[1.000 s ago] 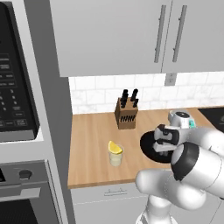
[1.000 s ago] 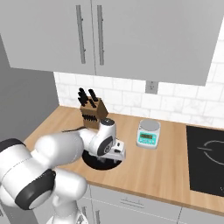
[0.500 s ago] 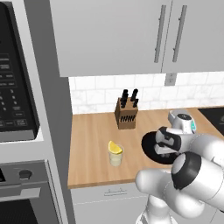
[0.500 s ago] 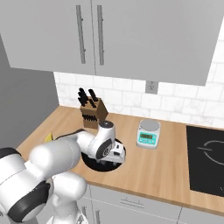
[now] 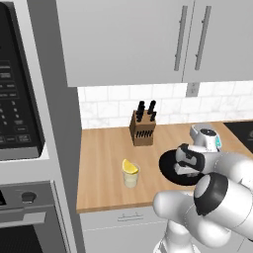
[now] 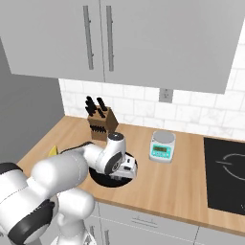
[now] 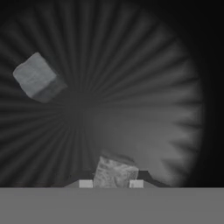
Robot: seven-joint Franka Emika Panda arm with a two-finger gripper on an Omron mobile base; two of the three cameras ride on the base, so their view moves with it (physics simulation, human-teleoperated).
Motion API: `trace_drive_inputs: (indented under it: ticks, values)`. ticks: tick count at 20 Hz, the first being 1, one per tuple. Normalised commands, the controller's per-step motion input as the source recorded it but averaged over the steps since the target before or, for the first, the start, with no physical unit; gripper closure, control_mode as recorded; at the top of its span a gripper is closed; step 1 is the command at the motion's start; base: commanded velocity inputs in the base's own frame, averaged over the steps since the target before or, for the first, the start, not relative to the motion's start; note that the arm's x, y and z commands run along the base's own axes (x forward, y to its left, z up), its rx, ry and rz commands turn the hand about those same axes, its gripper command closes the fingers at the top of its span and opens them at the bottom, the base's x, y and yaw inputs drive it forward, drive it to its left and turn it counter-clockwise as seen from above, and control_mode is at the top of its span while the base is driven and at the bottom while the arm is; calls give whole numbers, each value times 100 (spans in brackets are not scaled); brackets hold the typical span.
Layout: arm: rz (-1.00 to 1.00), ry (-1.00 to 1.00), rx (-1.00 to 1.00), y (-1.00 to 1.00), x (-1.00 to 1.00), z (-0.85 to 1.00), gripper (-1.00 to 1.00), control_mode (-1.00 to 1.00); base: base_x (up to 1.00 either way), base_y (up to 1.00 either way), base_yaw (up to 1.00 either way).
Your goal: Grab a lemon wedge from the fridge and one ice cube from the ice bowl, and put them in the glass of lemonade.
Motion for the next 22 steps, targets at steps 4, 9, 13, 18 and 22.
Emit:
trace_drive_inputs:
  ticks: [4, 9, 13, 18, 22]
  values:
    - [0, 0, 0, 0, 0, 0, 100, -100, 0, 0, 0]
    - [2, 0, 0, 0, 0, 5, 100, -100, 0, 0, 0]
    - [3, -15, 13, -6, -10, 50, 100, -100, 0, 0, 0]
    - [2, -24, 17, -2, -15, 66, 100, -100, 0, 0, 0]
    - [4, -17, 13, 0, -21, 53, 100, -100, 0, 0, 0]
